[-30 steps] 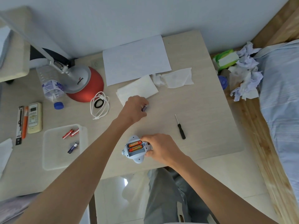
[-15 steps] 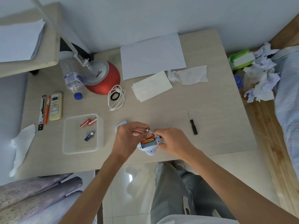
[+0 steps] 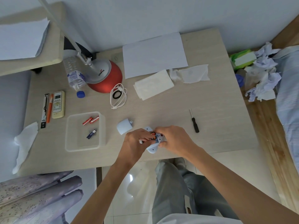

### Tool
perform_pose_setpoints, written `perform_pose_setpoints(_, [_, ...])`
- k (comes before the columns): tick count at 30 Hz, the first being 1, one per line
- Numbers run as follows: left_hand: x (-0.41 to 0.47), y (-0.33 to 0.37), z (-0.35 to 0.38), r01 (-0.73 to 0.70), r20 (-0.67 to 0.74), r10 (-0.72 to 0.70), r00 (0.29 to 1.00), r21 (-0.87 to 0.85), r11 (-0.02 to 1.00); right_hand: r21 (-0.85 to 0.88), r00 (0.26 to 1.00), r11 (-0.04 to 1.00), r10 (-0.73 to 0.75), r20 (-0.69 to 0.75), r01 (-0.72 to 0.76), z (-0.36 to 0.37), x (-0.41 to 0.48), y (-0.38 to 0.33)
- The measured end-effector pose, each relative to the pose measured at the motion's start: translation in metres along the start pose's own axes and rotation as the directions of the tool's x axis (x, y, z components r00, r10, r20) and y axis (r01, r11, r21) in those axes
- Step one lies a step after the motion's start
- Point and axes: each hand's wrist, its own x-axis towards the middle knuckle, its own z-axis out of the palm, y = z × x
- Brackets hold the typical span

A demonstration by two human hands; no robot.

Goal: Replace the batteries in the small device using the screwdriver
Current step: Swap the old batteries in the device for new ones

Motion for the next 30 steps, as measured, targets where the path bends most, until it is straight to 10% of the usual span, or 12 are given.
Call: perform_pose_setpoints(30, [-0.002, -0.018, 0.031, 0.166, -0.105, -0.160, 0.981, 0.048, 0.985, -0.001, 1.000, 1.000, -0.002, 0.020, 0.002, -0.003, -0.002, -0.003])
